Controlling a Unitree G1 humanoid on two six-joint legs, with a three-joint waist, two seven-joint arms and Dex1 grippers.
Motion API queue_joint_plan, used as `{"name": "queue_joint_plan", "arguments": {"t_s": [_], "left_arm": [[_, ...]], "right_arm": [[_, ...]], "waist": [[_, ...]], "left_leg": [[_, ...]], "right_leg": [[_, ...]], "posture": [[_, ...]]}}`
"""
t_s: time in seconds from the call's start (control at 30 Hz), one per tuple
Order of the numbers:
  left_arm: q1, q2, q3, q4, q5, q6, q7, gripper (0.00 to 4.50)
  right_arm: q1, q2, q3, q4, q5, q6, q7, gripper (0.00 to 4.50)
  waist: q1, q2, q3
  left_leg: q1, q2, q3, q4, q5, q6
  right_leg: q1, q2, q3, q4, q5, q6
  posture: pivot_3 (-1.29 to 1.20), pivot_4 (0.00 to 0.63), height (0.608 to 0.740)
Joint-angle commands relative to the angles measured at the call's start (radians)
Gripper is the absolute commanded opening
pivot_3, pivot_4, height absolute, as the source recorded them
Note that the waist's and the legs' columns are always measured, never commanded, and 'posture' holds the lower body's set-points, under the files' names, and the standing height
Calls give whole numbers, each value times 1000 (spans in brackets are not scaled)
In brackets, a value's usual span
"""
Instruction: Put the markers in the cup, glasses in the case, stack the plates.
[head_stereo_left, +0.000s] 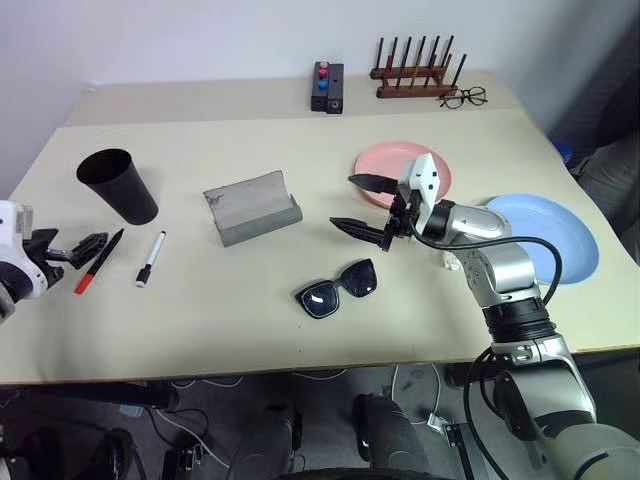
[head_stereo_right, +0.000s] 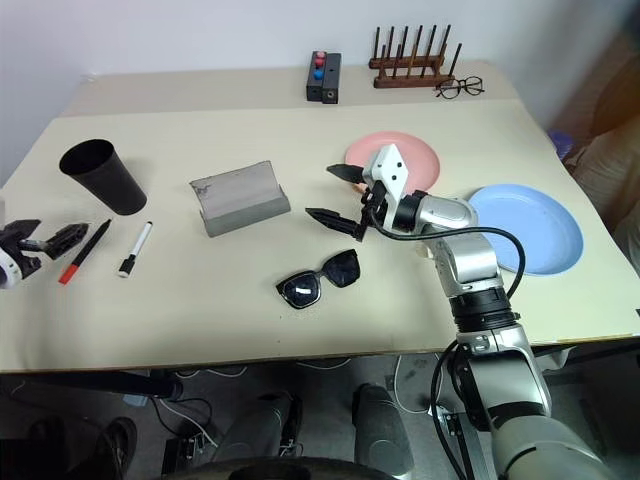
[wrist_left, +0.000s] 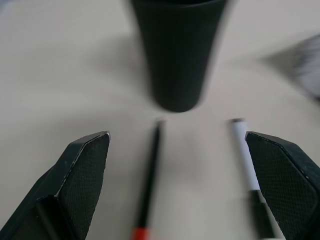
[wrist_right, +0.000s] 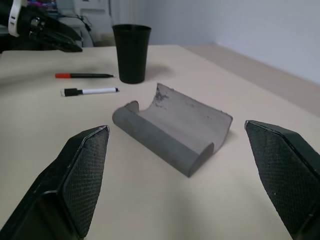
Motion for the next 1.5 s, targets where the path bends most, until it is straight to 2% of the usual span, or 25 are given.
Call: {"name": "queue_joint_plan", "arguments": {"t_s": [0.03, 0.33, 0.67, 0.87, 0.97, 1.2, 1.23, 1.5], "left_arm": [[-89, 52, -80, 74, 54, 2, -29, 4500], [-383, 104, -358, 415, 221, -17, -171, 4500], [-523, 86, -421, 672, 315, -104, -210, 4500], [-578, 64, -455, 762, 352, -92, -256, 4500], [-600, 56, -472, 791, 366, -54, -278, 3660], [-596, 58, -474, 802, 385, -14, -290, 204], [-591, 64, -474, 797, 386, -5, -296, 46], [-519, 135, -474, 692, 380, 106, -370, 46]], "right_arm": [[-5, 8, -7, -67, 6, 1, -17, 4444], [59, 1, -21, -129, -1, -7, -54, 4444], [113, -33, -39, -189, 5, 4, -78, 4444], [114, -42, -32, -194, 1, 1, -77, 4444], [109, -43, -30, -193, 0, -1, -76, 4500], [108, -47, -32, -188, -2, -8, -74, 4500], [108, -47, -32, -188, -1, -8, -73, 4500], [98, -44, -29, -171, -3, -20, -67, 4500]], "waist": [[3, 0, 0], [-3, -1, 0], [-2, -1, -1], [-2, -1, -1], [-2, -1, -1], [-4, -1, -1], [-4, -1, -1], [-9, -1, -1]], "left_leg": [[0, 0, 0, 0, 0, 0], [-1, -1, 0, 0, 1, -2], [-2, -1, 1, 0, 1, -1], [-2, -1, 1, 0, 1, -1], [-2, -1, 1, 1, 1, -1], [-2, -1, 1, 1, 1, -1], [-2, -1, 1, 1, 1, -1], [-2, -1, 1, 1, 1, -1]], "right_leg": [[0, 0, 0, 0, 0, 0], [-2, 0, 0, 1, 0, 0], [-3, 0, 0, 2, 0, 0], [-3, 0, 0, 2, 0, 0], [-3, 0, 0, 2, 0, 0], [-3, 0, 0, 3, 0, 0], [-3, 0, 0, 3, 0, 0], [-4, 0, 0, 3, 0, 0]], "posture": [[0, 150, 740], [0, 150, 740], [0, 150, 740], [0, 150, 740], [0, 150, 740], [0, 150, 740], [0, 150, 740], [0, 150, 740]]}}
